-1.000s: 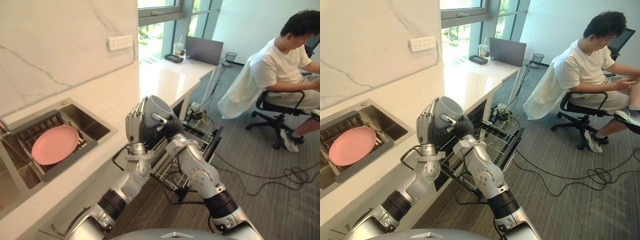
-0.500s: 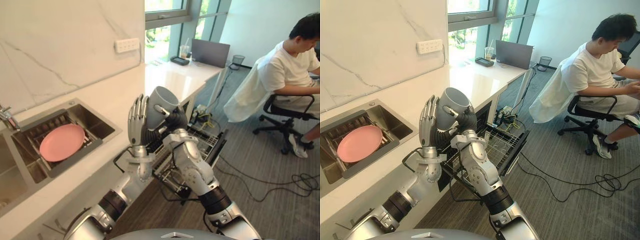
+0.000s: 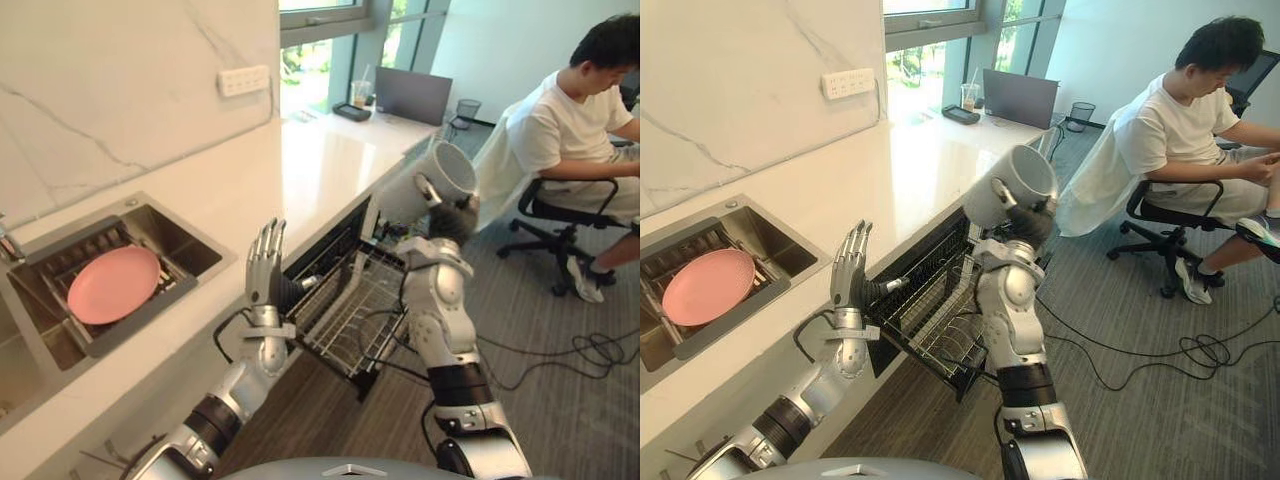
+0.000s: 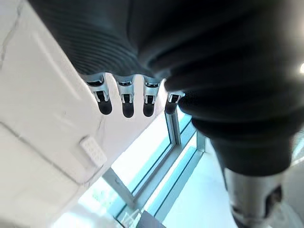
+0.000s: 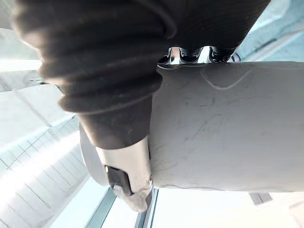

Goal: Walk over to the sink, pick up the cup, carry it to the dishwasher, place the cup inside the dishwasher, then close the dishwasher door

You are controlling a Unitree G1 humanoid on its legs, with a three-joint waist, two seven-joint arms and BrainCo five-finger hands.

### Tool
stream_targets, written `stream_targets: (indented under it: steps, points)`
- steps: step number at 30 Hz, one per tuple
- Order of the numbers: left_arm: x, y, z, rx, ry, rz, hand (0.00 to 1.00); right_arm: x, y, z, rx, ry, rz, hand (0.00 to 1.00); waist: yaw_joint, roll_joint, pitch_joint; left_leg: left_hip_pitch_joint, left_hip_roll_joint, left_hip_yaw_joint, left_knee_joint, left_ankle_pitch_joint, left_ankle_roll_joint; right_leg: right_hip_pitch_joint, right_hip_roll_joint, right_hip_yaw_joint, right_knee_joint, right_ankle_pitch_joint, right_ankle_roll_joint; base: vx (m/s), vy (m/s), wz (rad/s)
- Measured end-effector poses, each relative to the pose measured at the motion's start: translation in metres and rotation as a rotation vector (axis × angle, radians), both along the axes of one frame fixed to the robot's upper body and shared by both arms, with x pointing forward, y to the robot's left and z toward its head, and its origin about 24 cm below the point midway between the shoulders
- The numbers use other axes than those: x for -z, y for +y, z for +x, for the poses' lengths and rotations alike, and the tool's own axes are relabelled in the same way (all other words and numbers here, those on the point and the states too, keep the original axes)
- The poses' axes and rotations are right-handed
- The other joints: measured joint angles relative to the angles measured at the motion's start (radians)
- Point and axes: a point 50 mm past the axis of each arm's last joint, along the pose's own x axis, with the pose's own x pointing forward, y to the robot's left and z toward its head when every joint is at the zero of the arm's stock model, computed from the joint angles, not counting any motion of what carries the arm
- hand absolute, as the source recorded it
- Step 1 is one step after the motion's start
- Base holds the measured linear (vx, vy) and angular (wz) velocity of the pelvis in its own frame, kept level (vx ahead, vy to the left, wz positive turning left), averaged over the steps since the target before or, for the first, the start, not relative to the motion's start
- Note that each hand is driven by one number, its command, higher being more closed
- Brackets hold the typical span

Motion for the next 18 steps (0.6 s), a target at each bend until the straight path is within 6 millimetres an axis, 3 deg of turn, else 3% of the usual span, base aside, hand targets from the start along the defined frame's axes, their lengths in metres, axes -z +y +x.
stream_targets:
  steps: [2, 6, 7, 10, 14, 18]
  points:
    - [-0.001, -0.003, -0.009, 0.07, 0.045, -0.101, 0.0, 0.008, -0.015, -0.008, 0.05, 0.021, -0.022, 1.0, -0.005, 0.0, 0.006, 0.001, 0.0, 0.003, 0.0, -0.004, -0.001, 0.0, 0.0, 0.001, -0.001, -0.002, 0.003, 0.02, -0.001, -0.04]
    - [0.011, -0.019, -0.038, 0.299, 0.298, -0.457, 0.0, 0.025, -0.044, -0.025, 0.07, 0.081, -0.11, 1.0, -0.017, 0.002, 0.018, 0.001, -0.001, 0.002, 0.001, -0.012, -0.001, 0.001, -0.001, 0.0, 0.0, -0.003, 0.012, 0.03, 0.0, 0.01]
    - [0.024, -0.024, -0.05, 0.371, 0.458, -0.613, 0.0, 0.033, -0.051, -0.028, 0.042, 0.12, -0.154, 1.0, -0.018, 0.002, 0.022, -0.001, -0.001, -0.001, 0.001, -0.015, -0.001, 0.001, -0.002, -0.001, 0.0, -0.004, 0.011, 0.03, 0.0, 0.07]
    - [0.058, -0.024, -0.071, 0.392, 0.734, -0.789, 0.0, 0.055, -0.061, -0.029, -0.014, 0.215, -0.192, 1.0, -0.023, -0.003, 0.027, -0.007, 0.001, -0.018, 0.004, -0.017, -0.003, 0.009, -0.002, -0.015, -0.001, -0.006, 0.01, 0.01, -0.007, 0.15]
    - [0.104, 0.004, -0.102, 0.262, 0.954, -0.789, 0.0, 0.084, -0.069, -0.03, -0.061, 0.341, -0.202, 1.0, -0.02, -0.009, 0.042, -0.022, -0.001, -0.058, 0.002, -0.016, -0.003, 0.018, -0.006, -0.056, 0.0, -0.023, 0.015, -0.01, -0.012, 0.3]
    - [0.139, 0.056, -0.127, 0.044, 1.068, -0.552, 0.0, 0.112, -0.071, -0.031, -0.103, 0.466, -0.221, 1.0, -0.001, -0.007, 0.06, -0.04, -0.004, -0.11, 0.006, -0.011, -0.001, 0.036, -0.011, -0.111, 0.003, -0.031, 0.012, 0.02, -0.014, 0.37]
